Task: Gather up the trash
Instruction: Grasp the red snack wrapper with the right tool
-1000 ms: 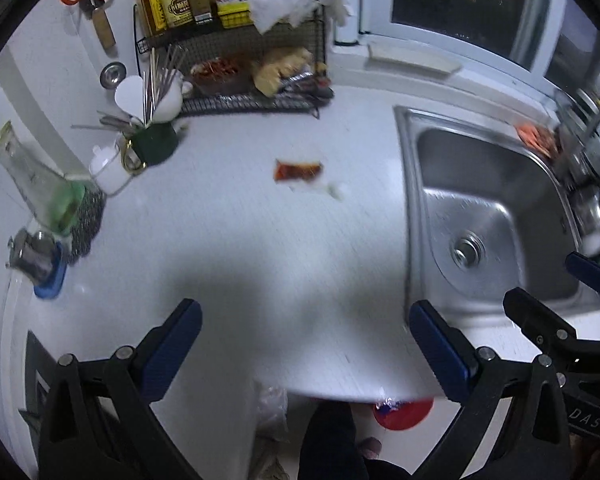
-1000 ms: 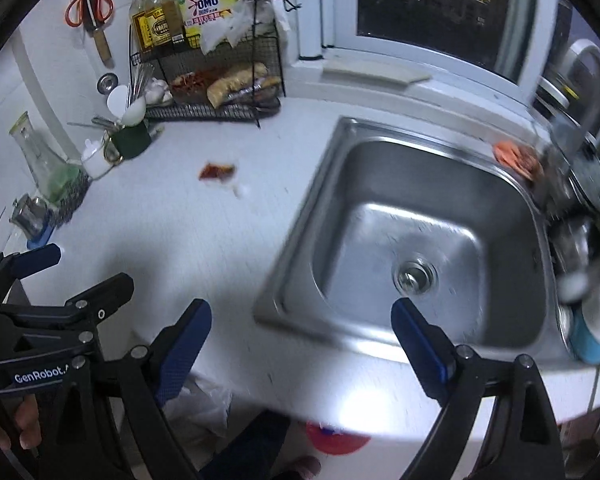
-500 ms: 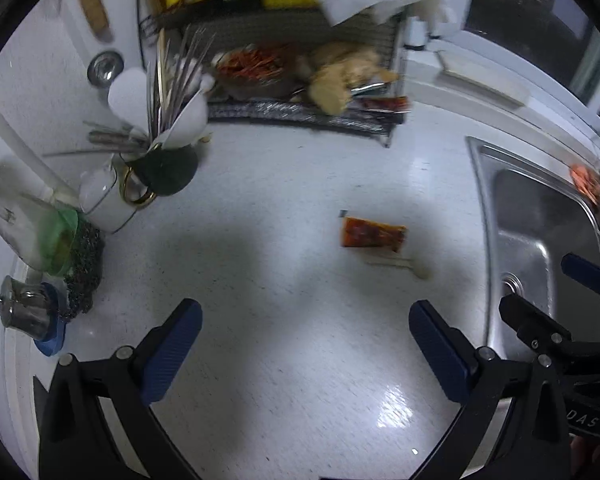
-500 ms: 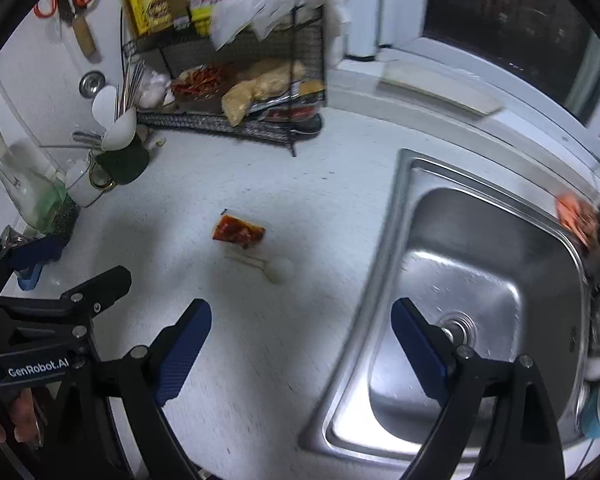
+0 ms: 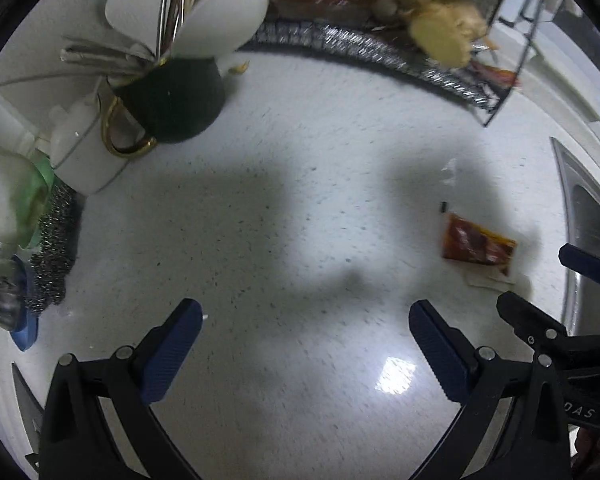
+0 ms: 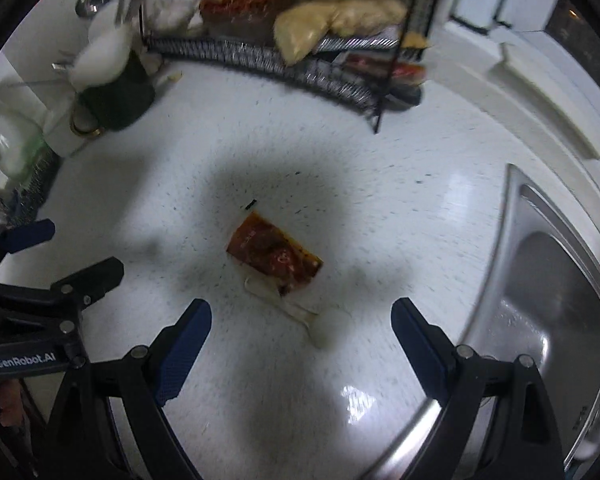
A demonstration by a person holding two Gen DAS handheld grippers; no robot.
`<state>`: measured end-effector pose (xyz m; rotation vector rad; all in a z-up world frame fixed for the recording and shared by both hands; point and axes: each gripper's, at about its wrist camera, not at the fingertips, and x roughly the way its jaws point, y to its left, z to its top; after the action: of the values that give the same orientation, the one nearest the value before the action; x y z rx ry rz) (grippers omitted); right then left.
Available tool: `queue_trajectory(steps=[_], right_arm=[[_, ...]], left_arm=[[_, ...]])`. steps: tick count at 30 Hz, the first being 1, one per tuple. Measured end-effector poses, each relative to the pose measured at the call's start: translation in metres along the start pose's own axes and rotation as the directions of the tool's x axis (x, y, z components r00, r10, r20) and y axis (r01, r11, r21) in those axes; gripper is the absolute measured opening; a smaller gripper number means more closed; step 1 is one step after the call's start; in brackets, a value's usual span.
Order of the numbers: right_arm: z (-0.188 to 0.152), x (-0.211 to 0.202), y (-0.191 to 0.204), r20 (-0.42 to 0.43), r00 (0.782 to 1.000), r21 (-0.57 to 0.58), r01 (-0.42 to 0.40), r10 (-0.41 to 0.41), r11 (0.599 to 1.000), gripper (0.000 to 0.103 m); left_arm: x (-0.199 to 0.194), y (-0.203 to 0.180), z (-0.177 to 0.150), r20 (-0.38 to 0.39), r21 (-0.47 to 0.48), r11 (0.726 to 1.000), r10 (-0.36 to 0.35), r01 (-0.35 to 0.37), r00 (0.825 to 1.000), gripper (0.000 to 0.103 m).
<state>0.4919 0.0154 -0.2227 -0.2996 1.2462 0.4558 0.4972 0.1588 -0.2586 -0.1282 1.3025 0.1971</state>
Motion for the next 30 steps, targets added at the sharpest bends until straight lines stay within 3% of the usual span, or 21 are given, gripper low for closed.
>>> queue_trajectory(steps=[8,11,14,19,23,30], right_arm=[[0.02,0.028,0.011,-0.039,0.999,-0.09,0.01,-0.013,0.996,0.089],[0.024,0.036,0.014,-0.072,0.997,-0.099,-0.018,0.011,0.995,0.072],[0.025,0.033,0.017,-0.053,0.999,-0.115,-0.013,0.006,0.993,0.06],[0.027,0.025,0.017,-0.034,0.999,-0.121,-0.026,0.022,0.992,0.016],[0.024,0.015,0.001,-0.022,0.997,-0.066,-0.07,0.069,0.995,0.01],[0.007,-0.014,-0.033,0.057,0.998,0.065,-0.044,0.04,0.997,0.009]], left_arm=[[0.026,0.01,0.003,-0.048,-0.02,0.999,-0.035,0.034,0.998,0.102],[0.028,0.01,0.005,-0.054,-0.017,0.999,-0.044,0.044,0.998,0.102],[0.027,0.011,0.008,-0.054,-0.018,0.998,-0.054,0.053,0.997,0.102],[0.027,0.009,0.01,-0.059,0.001,0.998,-0.056,0.056,0.997,0.103],[0.021,-0.004,0.011,-0.057,0.049,0.996,-0.075,0.077,0.996,0.103],[0.003,-0.047,0.015,-0.036,0.177,0.974,-0.139,0.143,0.99,0.103]])
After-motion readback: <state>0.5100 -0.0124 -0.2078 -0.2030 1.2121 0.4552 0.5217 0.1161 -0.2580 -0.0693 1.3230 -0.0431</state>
